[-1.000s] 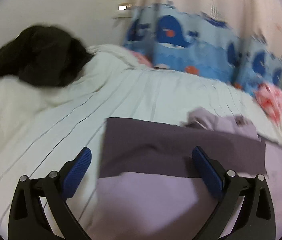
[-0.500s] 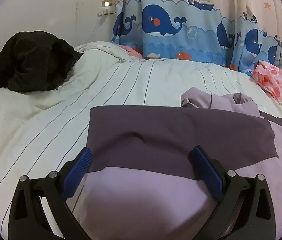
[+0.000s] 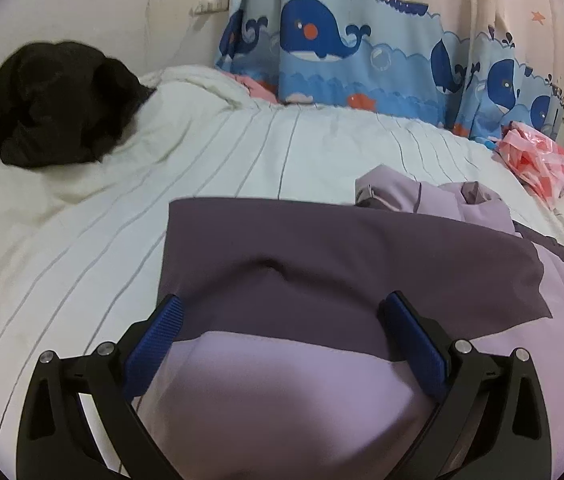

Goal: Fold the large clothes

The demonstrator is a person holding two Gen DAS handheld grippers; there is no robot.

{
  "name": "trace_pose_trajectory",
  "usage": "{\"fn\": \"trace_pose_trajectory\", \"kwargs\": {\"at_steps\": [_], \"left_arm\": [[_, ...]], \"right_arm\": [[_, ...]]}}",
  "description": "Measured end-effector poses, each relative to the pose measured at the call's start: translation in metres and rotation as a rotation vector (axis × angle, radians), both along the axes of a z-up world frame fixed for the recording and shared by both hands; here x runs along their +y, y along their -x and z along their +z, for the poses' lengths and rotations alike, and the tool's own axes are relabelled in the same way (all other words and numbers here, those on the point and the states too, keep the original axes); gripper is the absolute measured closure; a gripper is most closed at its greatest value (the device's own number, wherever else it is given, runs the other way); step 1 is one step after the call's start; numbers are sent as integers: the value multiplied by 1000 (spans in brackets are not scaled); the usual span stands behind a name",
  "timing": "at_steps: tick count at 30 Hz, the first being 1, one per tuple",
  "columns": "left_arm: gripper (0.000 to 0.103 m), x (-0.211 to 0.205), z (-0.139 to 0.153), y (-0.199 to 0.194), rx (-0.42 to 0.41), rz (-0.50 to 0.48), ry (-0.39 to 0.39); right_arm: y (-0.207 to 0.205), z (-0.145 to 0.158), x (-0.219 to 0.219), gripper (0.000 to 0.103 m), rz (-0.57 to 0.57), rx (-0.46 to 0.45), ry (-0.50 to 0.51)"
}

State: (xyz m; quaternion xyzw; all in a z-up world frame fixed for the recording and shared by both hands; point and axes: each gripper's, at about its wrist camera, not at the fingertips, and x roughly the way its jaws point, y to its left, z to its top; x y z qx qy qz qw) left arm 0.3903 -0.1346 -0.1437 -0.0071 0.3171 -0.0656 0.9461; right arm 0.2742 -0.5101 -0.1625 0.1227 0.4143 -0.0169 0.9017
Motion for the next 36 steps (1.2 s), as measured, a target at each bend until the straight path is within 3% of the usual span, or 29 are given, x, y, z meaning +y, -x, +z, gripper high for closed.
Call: {"fn": "trace_pose_trajectory", "kwargs": {"at_steps": [3, 5, 9, 11, 13, 15, 19, 24, 27, 30, 36], "left_arm": [[6, 14, -8, 5, 166, -26, 84], [6, 36, -14, 23, 277, -45, 234], [6, 84, 13, 86, 335, -69, 343], [6, 128, 22, 128, 331, -76, 574], [6, 167, 22, 165, 372, -89, 742], [6, 194, 17, 197, 419, -114, 803], [6, 221, 10, 258, 524, -165, 778], [6, 211, -1, 317, 642, -347, 864], [6, 192, 6, 336, 632, -412, 821], [6, 184, 12, 336, 647, -454, 878], [6, 160, 28, 337, 668, -576, 852]], "right_arm": [[6, 2, -5, 6, -7, 45, -24], [17, 8, -9, 6, 25, 94, -55], [70, 33, -22, 7, 76, 130, -121], [116, 46, -31, 7, 86, 138, -168], [167, 55, -53, 7, 90, 101, -237], [231, 64, -79, 7, 64, 71, -271], [318, 62, -114, 7, 42, 90, -392], [379, 47, -125, 7, 95, 106, -637], [385, 44, -117, 7, 130, 101, -702], [377, 39, -105, 7, 158, 120, -761], [365, 26, -80, 7, 237, 176, -841]]}}
